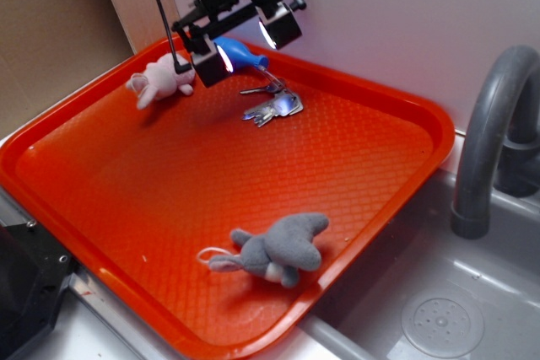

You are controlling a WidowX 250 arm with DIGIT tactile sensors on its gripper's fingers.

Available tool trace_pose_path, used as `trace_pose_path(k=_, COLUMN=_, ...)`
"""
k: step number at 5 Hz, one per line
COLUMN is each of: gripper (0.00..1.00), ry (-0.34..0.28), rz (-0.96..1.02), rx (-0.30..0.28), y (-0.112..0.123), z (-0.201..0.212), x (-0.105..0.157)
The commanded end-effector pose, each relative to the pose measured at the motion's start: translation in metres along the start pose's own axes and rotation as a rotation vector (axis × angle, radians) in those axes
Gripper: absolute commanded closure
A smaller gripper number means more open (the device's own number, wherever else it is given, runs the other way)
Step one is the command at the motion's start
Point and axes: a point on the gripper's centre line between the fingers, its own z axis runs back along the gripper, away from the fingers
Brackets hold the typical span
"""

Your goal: Grab the silver keys.

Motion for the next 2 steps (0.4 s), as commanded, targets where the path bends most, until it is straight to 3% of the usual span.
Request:
trace_pose_path(k=1, gripper=0.0, ry=-0.042, rz=-0.005, rx=-0.022, y=0.0062, z=-0.0152, x=0.0017)
trace_pose_path(k=2, gripper=1.0, ry=-0.026, rz=0.0, rx=-0.028, y=-0.0006, z=-0.0218, x=0.0002)
